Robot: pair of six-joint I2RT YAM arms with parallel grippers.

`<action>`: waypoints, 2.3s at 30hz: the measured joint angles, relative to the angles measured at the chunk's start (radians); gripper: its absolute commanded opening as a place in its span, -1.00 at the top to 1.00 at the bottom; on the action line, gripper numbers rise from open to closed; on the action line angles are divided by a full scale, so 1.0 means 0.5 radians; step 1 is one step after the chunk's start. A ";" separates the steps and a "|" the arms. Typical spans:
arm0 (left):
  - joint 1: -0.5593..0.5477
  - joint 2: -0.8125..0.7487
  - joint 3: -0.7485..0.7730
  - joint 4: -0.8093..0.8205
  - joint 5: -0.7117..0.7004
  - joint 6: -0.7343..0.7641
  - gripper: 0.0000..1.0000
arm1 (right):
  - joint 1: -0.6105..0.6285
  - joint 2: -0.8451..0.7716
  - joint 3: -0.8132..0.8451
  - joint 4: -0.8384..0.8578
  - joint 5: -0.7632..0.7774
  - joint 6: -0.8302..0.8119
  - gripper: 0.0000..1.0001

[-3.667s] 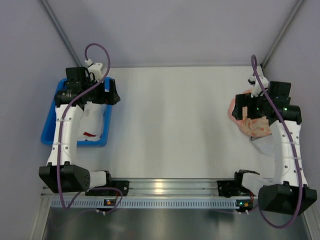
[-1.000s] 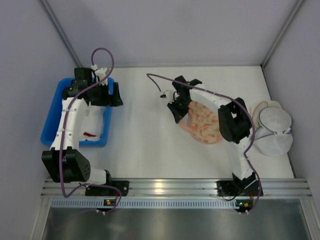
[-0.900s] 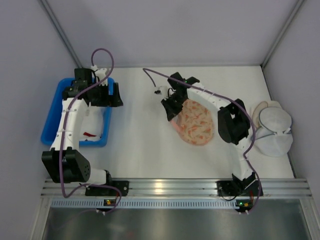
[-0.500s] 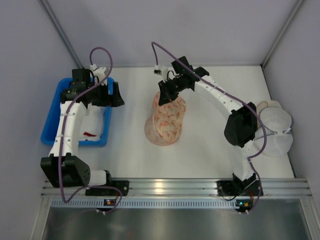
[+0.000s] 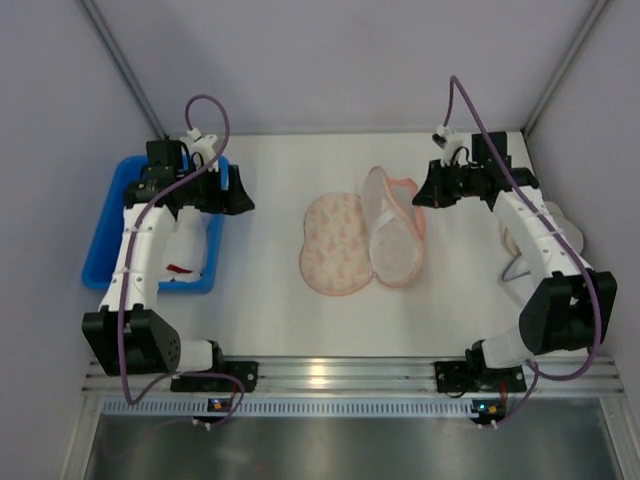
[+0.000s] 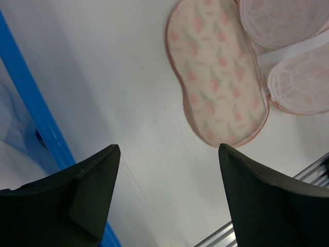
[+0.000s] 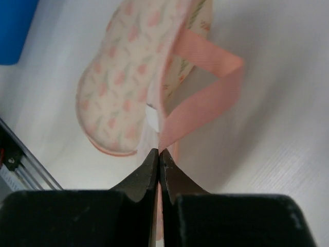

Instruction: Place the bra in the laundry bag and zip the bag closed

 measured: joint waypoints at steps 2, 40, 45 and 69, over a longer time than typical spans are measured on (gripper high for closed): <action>-0.005 0.002 -0.031 0.083 0.013 -0.021 -0.54 | -0.023 -0.010 -0.101 0.003 0.076 -0.065 1.00; -0.915 1.369 0.256 0.381 -1.035 -0.011 -0.33 | -0.069 0.607 -0.348 0.124 0.559 -0.119 1.00; -0.665 1.369 0.272 0.340 -1.095 0.078 -0.40 | -0.068 0.713 -0.237 0.133 0.503 -0.075 1.00; 0.003 0.667 0.752 -0.154 -0.261 0.237 -0.75 | 0.230 0.278 -0.725 0.121 0.215 -0.110 0.13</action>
